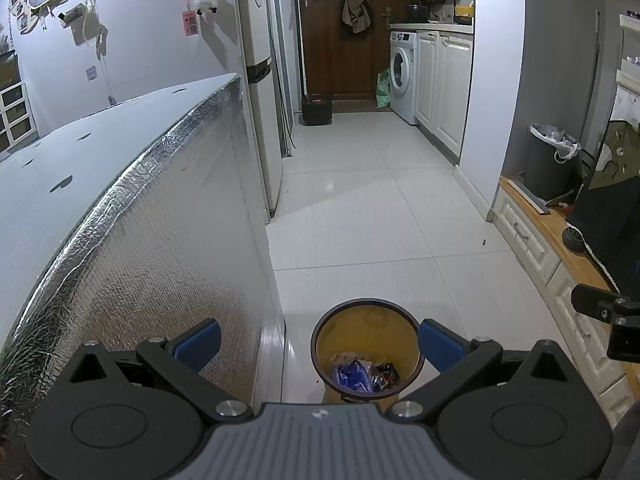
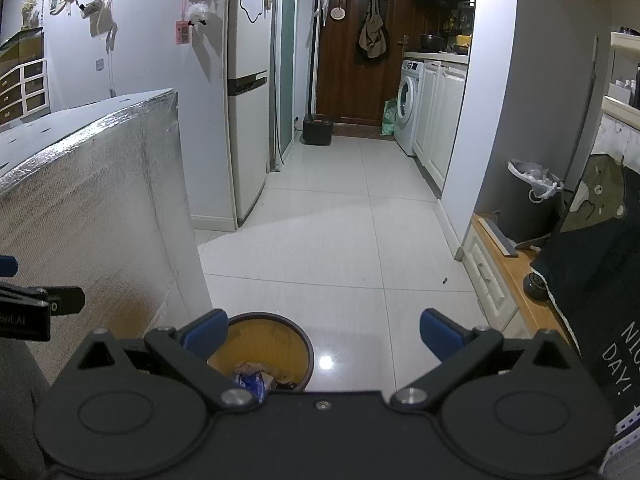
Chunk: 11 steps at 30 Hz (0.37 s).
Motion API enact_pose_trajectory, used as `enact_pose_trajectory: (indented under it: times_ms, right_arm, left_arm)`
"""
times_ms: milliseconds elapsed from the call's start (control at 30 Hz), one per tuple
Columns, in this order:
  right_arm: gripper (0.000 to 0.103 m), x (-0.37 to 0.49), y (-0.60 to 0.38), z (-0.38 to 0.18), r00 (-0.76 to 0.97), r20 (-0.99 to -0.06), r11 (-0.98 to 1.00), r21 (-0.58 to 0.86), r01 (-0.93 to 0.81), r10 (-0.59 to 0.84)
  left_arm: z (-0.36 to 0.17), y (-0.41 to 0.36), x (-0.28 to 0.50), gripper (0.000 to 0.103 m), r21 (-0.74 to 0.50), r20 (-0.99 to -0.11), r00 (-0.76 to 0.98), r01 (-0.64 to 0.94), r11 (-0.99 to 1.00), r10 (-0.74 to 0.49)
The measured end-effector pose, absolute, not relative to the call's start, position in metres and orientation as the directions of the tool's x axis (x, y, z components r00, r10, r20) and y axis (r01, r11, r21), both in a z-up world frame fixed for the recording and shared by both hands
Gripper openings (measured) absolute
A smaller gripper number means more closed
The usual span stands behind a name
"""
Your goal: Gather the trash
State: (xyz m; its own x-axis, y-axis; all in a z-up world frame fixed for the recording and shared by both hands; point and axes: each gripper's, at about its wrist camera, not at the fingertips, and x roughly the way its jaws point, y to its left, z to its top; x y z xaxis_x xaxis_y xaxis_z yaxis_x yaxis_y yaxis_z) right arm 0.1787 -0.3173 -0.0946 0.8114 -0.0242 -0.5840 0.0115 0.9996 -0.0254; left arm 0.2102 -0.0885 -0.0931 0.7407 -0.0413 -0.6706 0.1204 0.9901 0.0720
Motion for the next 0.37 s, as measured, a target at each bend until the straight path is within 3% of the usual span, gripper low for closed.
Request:
enact_pose_trajectory:
  times_ms: [367]
  right_arm:
    - [0.103,0.1730,-0.3183,-0.0971,0.807,-0.589,1.000,-0.021,0.019,-0.028]
  left_arm:
    - [-0.0935,-0.0863,0.2116,0.103,0.079,-0.677,0.735,0.126,0.989,-0.040]
